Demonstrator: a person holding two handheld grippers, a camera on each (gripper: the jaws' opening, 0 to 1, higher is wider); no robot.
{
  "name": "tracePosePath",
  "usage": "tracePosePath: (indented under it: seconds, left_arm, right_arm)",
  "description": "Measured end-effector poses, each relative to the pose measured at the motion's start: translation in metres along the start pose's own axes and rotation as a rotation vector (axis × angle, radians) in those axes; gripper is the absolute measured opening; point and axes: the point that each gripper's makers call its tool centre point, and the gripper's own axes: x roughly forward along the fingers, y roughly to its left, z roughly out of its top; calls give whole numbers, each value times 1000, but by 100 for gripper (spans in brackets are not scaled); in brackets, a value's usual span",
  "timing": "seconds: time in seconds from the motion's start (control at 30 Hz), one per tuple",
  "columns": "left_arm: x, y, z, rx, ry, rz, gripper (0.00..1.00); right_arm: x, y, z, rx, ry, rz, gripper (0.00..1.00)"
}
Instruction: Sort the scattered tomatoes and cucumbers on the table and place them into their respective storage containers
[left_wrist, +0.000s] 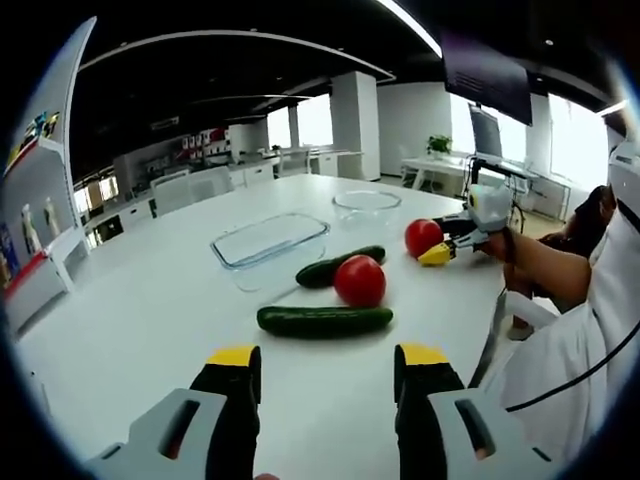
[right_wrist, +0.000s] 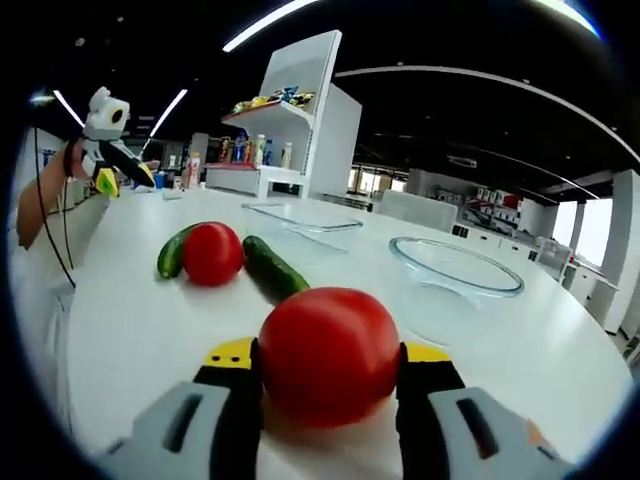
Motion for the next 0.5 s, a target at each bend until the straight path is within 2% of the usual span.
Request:
tracePosePath:
  seconds: [0.27, 0.5]
  left_arm:
    - [-1, 0, -3, -7, 3, -1, 52]
    - [0, 1, -4, -8, 4, 4, 52]
  right_arm:
    - [0, -3, -1, 8, 0, -22, 49]
    - [-4, 7, 1, 15, 1, 9, 48]
